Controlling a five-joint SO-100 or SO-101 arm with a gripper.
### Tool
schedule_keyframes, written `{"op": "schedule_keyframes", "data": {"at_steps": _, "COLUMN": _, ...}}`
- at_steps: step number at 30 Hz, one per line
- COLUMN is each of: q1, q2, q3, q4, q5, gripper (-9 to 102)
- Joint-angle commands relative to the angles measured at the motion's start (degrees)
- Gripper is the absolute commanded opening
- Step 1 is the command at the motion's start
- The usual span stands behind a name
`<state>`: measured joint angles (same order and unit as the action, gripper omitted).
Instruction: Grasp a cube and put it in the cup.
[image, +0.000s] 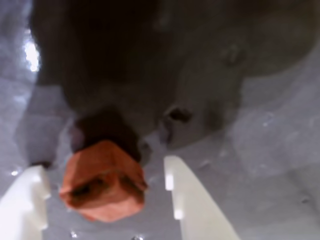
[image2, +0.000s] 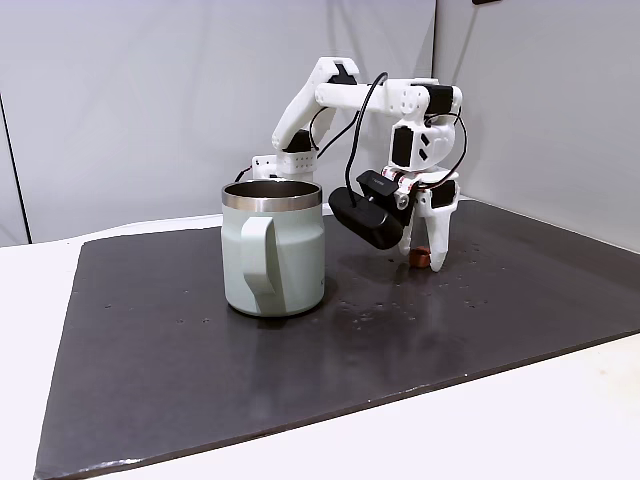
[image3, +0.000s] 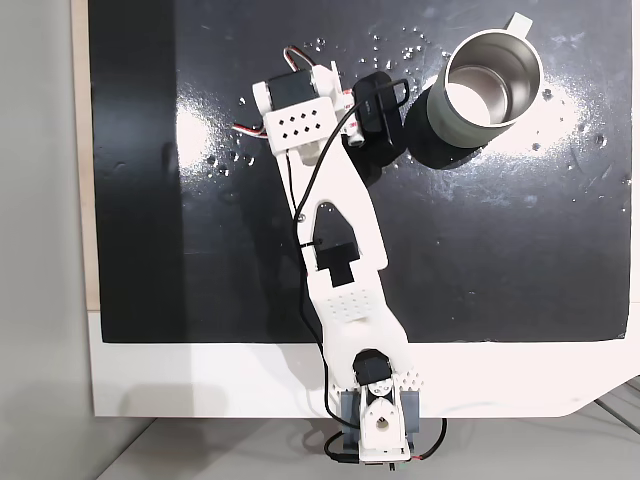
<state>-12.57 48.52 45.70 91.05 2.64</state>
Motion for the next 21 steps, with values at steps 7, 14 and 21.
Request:
{"op": "schedule_keyframes", "data": {"at_steps": 7, "q1": 0.88, "q2": -0.53, "q3": -3.34, "q4": 0.70, "q5": -0.97, "gripper": 8}}
{"op": "schedule_keyframes", "data": {"at_steps": 14, "q1": 1.32, "q2": -0.09, "q3": -3.34, "q4": 1.32, "q5": -1.32, "gripper": 0}}
{"op": "schedule_keyframes", "data": {"at_steps": 21, "q1": 0.88, "q2": 4.83, "q3": -5.98, "q4": 5.19, "q5": -0.44, "gripper": 0}}
